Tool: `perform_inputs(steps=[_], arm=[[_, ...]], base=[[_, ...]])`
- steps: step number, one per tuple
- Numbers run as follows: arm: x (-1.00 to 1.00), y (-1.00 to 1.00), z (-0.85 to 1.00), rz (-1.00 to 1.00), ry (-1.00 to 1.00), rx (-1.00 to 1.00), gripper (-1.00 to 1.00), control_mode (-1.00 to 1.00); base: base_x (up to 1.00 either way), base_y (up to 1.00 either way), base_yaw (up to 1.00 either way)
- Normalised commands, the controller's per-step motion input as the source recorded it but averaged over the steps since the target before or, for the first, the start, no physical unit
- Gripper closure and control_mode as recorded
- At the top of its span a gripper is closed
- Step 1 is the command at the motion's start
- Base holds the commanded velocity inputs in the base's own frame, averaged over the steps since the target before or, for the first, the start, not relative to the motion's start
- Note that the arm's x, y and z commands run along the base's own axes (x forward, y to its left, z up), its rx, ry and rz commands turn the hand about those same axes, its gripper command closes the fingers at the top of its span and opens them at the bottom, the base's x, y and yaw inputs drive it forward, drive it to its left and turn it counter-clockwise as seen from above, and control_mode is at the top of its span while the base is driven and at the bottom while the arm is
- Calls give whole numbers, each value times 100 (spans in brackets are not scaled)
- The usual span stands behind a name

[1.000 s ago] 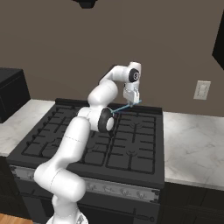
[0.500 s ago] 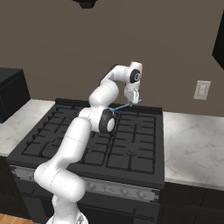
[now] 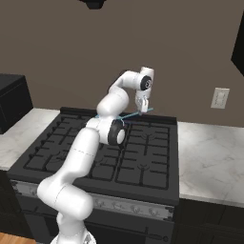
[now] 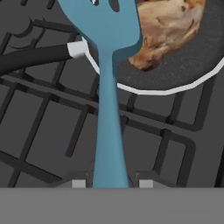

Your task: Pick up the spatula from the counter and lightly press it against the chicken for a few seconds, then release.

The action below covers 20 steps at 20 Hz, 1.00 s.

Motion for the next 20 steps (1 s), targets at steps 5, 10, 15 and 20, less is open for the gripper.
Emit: perform_inputs(steps=[5, 10, 15, 20], arm=[[3, 2, 0, -8, -2, 0, 100, -100], [5, 1, -2, -8, 0, -7, 100, -100], [1, 0, -1, -9, 0, -12, 100, -100], [0, 2, 0, -8, -2, -10, 100, -100]], base=[[0, 0, 0], [0, 0, 0], [0, 0, 0], [0, 0, 0]])
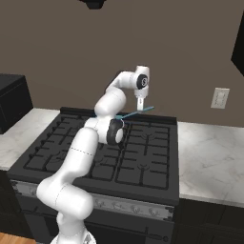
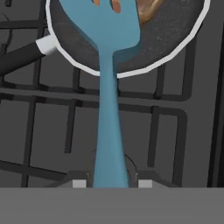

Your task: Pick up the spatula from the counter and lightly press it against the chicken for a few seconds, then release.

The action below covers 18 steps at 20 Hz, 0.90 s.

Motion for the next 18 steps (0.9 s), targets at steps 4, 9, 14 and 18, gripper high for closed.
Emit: perform_inputs(steps=[4, 9, 14, 18], arm=[[0, 4, 0, -5, -7, -5, 100, -100], [0, 0, 0, -2, -5, -2, 100, -100], [-5, 0, -1, 0, -4, -1, 100, -100], [-3, -1, -11, 0, -1, -3, 100, -100]], base=[[0, 0, 0], [0, 0, 0], [0, 0, 0], [0, 0, 0]])
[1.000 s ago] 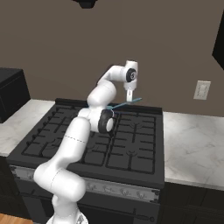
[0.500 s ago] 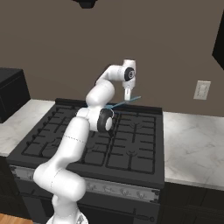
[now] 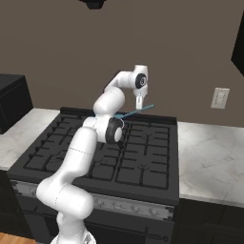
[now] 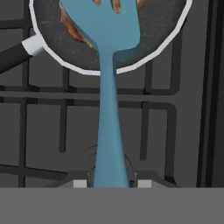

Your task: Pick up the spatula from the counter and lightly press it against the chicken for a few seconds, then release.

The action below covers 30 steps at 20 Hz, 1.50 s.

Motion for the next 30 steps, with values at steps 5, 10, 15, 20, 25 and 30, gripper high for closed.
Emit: perform_inputs(steps=[5, 10, 15, 20, 25, 30], arm=[[0, 0, -21, 0, 0, -6, 100, -100], [0, 0, -18, 0, 0, -6, 100, -100], [0, 0, -9, 0, -2, -5, 100, -100], [0, 0, -3, 0, -1, -3, 100, -100], [0, 0, 0, 0, -1, -2, 100, -100], [0, 0, 0, 0, -1, -2, 100, -100]], base=[[0, 0, 0], [0, 0, 0], [0, 0, 0], [0, 0, 0], [0, 0, 0], [0, 0, 0]])
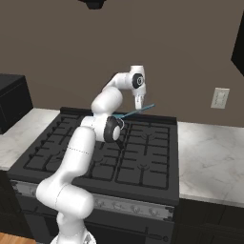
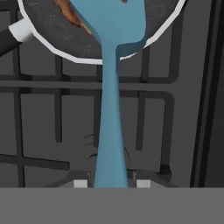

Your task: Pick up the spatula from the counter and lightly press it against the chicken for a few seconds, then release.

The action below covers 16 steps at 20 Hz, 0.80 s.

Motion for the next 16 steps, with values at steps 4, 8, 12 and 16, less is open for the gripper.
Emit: perform_inputs(steps=[4, 8, 12, 16], arm=[[0, 0, 0, 0, -2, -2, 100, -100], [0, 0, 0, 0, -2, -2, 100, -100], [0, 0, 0, 0, -2, -2, 100, -100], [0, 0, 0, 0, -2, -2, 100, -100]], base=[[0, 0, 0], [0, 0, 0], [0, 0, 0], [0, 0, 0]])
